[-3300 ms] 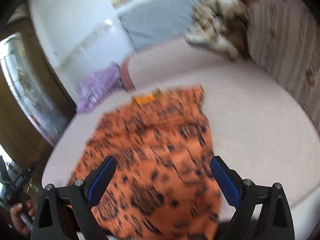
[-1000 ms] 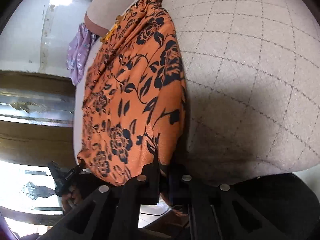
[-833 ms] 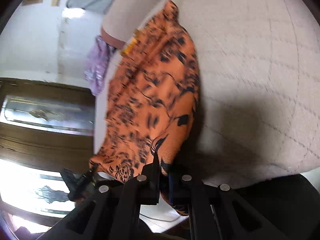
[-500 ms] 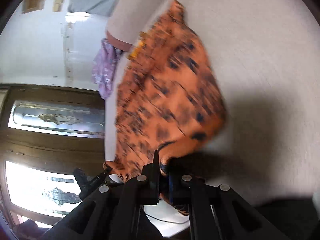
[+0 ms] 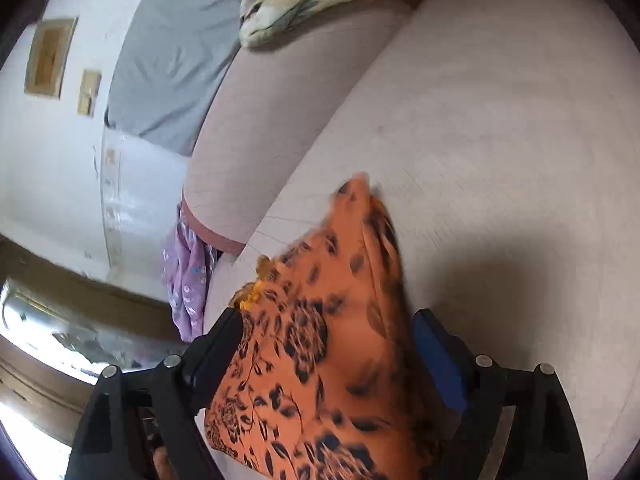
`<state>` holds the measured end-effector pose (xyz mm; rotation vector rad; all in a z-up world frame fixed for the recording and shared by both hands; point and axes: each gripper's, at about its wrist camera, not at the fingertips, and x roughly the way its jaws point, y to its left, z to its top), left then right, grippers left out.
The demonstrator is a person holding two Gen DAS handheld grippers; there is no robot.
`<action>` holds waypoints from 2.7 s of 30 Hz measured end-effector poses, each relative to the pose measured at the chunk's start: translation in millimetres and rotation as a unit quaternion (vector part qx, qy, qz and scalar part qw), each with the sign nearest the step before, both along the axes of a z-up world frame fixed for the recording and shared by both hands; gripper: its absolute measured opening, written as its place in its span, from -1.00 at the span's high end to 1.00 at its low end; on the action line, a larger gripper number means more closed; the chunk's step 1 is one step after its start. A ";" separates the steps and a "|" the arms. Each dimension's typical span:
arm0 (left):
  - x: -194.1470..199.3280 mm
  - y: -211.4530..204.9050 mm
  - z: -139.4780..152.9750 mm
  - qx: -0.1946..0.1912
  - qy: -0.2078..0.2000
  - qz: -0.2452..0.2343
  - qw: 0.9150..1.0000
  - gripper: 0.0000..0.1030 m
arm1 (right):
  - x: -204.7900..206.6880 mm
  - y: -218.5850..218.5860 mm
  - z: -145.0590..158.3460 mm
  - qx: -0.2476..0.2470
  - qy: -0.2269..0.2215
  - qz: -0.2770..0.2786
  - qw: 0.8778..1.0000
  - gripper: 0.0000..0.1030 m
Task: Fold small clothes
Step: 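Fold the hem up toward the collar with both grippers, release, then pat the folded blouse flat with both grippers open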
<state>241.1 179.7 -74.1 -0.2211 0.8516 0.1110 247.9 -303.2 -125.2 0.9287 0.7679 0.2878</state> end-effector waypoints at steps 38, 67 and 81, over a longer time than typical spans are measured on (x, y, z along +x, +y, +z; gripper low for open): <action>-179.6 -48.2 78.5 -0.099 -0.079 0.017 0.992 0.61 | -110.4 69.3 90.8 -0.013 -0.039 -0.038 0.998 0.81; -34.1 -7.3 -36.3 -0.040 0.132 -0.067 0.988 0.63 | -112.0 109.9 30.7 -0.182 0.004 0.104 0.978 -0.28; -30.3 -9.4 -34.9 0.064 0.062 -0.053 0.995 0.15 | -105.5 97.3 16.5 -0.176 0.026 0.113 0.978 -0.29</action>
